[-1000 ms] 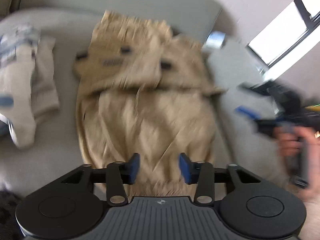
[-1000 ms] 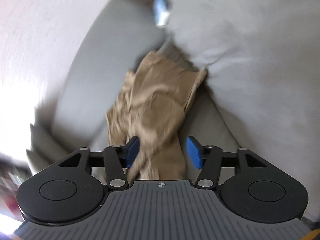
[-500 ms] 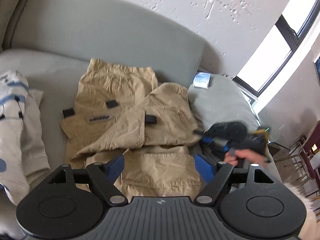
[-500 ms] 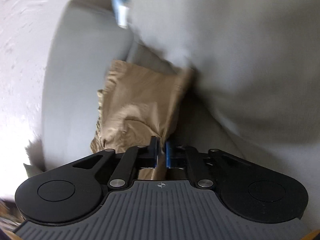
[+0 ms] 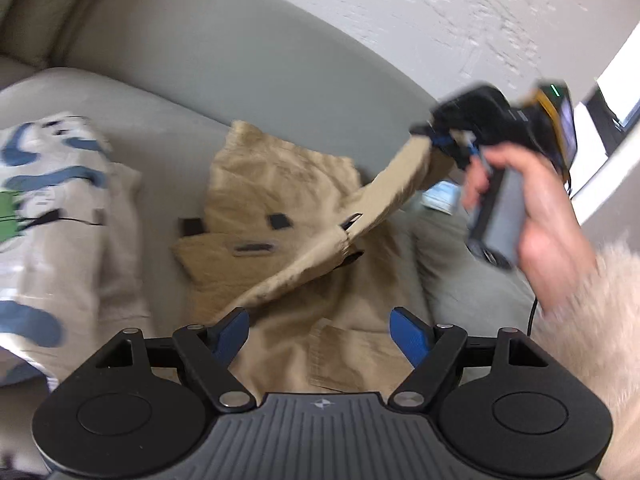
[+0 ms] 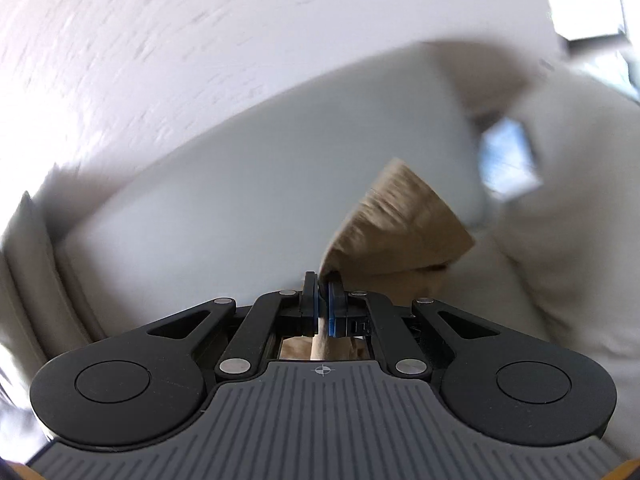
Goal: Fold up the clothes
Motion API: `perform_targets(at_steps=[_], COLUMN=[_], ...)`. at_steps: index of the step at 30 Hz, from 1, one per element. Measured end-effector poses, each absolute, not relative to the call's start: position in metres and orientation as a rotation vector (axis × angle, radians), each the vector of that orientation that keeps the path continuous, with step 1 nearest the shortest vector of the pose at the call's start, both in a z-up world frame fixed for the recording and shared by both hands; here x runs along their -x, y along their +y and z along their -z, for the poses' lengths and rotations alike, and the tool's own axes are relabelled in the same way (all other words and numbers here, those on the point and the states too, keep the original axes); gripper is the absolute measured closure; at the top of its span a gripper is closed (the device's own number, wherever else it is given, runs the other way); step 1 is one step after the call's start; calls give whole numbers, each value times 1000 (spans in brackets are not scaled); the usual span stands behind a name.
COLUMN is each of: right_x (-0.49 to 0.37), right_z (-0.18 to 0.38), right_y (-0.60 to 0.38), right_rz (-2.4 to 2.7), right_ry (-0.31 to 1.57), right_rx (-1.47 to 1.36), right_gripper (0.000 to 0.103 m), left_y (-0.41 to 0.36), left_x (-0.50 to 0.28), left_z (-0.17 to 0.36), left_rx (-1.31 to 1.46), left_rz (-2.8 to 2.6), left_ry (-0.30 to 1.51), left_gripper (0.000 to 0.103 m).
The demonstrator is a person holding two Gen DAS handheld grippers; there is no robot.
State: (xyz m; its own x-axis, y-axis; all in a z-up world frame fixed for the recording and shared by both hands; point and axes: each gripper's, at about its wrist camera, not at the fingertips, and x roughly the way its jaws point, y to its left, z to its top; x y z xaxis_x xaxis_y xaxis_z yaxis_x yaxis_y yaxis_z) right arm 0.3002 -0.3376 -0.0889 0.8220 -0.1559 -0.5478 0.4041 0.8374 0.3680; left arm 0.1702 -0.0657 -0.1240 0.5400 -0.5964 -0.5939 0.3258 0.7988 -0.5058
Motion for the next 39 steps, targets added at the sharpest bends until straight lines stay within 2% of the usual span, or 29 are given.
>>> perform_targets(at_steps=[2,3,4,5,6,10,15,25,28,30,32,34,35,36,37,39], right_x=[-338,-359,-379,-396,-405,-392,-350,-150,-94,-62,-40,-18,-13,-9,-9,-10], right_z=[95,100,106,115,120,106,73,-23,-12,12,45,88,108,128,142,169], right_y=[-302,-284,-266,-251,-239,-228,-258,-354,-368,-372,-369,-364,-361,-359,-357,-353], right_rz=[255,215,175,126,100,96,128,205,163,141,122,109,102,95,94,91], right_ry=[580,620,662,722,758,710,697,548,576,652,732,831,859,886,903,938], right_rx=[-416,-374,-334,-311,-297,-278,-286,-308,-409,-474,-545,-626,-682,-736,-770,-837], right_gripper=[96,89,73,52,49,45,45,45,45,45,45,45,45,45,45,43], left_y=[-57,-53,-50,-48,-46,-45,-47,-38,-43,-46,-49,-53,-54,-56,-59,-62], left_x=[-174,-176,-178,-180,-180,-177,-165,-124,-116,-110,-105,-99,-97,-95,-96,-95], left_z=[130,134,138,142,144,148,143,121,128,133,137,142,145,148,152,158], left_rx=[384,402,421,439,449,458,469,510,459,425,390,356,338,325,328,368], left_rz=[534,528,524,521,519,516,525,580,526,490,453,417,398,376,349,321], left_ry=[847,859,874,892,905,918,934,990,1039,1071,1102,1133,1149,1165,1179,1174], left_gripper=[27,27,27,27,27,27,27,29,41,59,64,61,50,34,30,28])
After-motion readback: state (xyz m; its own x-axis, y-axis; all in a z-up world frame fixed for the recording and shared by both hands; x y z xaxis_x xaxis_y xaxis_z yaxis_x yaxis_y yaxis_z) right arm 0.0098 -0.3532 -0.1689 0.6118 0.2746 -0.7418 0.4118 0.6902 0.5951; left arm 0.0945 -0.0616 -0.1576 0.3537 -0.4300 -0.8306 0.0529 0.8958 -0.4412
